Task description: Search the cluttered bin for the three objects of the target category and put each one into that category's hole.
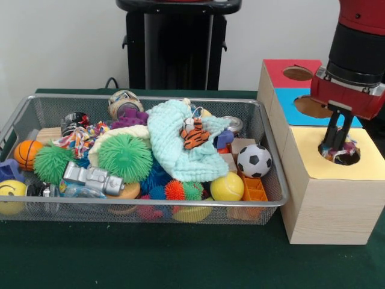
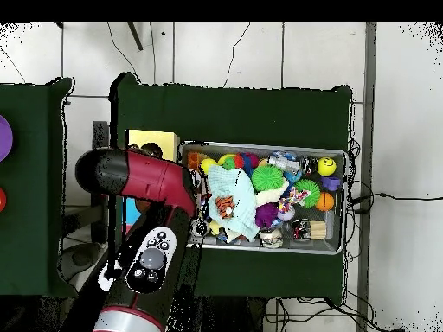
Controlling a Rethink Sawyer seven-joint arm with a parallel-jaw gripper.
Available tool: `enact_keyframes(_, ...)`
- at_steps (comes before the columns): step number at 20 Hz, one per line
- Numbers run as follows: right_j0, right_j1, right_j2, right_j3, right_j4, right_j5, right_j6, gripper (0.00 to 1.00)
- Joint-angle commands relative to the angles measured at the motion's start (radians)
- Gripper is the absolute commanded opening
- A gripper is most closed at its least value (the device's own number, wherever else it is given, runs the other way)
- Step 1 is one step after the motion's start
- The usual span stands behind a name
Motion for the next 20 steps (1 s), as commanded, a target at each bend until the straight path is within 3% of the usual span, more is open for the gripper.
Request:
enact_keyframes(1,-0.064,0.012,0.218,0.143,0.05,-0.095,0.129,0.0)
enact_keyframes(11,-0.069,0.04,0.224,0.116,0.006,-0.181,0.142,0.0)
enact_keyframes(16,-0.069,0.054,0.211,0.092,0.0,-0.167,0.148,0.0)
enact_keyframes(20,-0.04,0.043,0.147,0.076,-0.019,-0.104,0.169,0.0)
